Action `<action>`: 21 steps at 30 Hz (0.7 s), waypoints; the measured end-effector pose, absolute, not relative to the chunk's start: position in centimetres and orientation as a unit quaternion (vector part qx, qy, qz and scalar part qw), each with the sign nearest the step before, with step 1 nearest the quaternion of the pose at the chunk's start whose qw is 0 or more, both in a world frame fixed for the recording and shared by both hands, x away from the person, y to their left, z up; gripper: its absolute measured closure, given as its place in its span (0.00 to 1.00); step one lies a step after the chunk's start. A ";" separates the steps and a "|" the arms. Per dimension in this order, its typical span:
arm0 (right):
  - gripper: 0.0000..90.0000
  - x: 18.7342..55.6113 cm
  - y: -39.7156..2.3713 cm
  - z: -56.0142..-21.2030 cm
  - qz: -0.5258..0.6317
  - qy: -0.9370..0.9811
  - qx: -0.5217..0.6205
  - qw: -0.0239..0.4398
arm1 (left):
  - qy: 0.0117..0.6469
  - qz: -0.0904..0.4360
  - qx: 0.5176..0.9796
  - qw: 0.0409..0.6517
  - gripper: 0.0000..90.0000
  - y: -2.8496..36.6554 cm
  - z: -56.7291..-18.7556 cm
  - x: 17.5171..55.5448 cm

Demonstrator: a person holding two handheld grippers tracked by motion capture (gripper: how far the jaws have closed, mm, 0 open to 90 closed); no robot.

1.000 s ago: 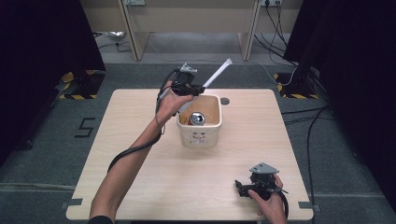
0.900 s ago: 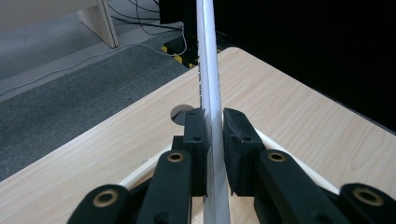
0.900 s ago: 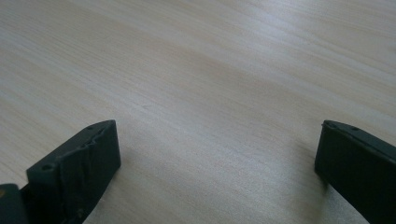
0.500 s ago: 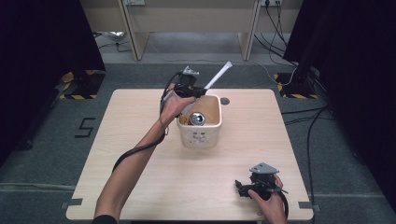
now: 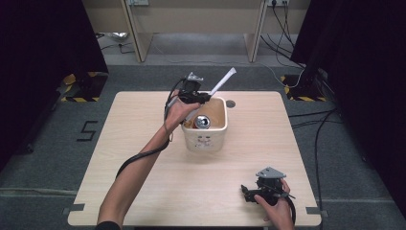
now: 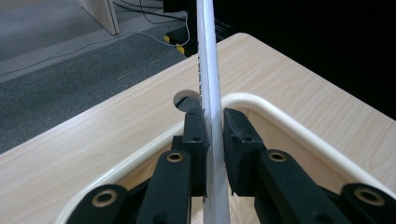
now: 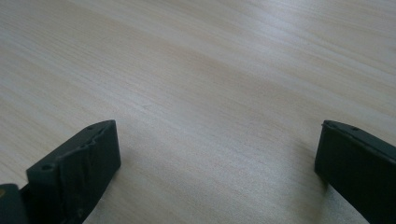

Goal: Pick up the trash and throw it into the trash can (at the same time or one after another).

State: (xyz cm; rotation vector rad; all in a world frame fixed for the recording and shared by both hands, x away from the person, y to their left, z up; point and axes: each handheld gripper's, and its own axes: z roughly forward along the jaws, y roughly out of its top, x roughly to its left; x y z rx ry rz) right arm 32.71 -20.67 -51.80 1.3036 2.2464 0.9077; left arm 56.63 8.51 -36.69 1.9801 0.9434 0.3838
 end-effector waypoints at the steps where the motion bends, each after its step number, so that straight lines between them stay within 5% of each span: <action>1: 0.00 32.7 -20.7 -51.8 0.324 0.801 0.465 0.194 | 0.380 0.155 0.798 0.441 0.88 8.6 -36.7 56.6; 21: 0.00 32.7 -20.7 -51.8 0.324 0.801 0.465 0.194 | 0.384 0.138 0.808 0.425 0.87 8.8 -37.3 56.4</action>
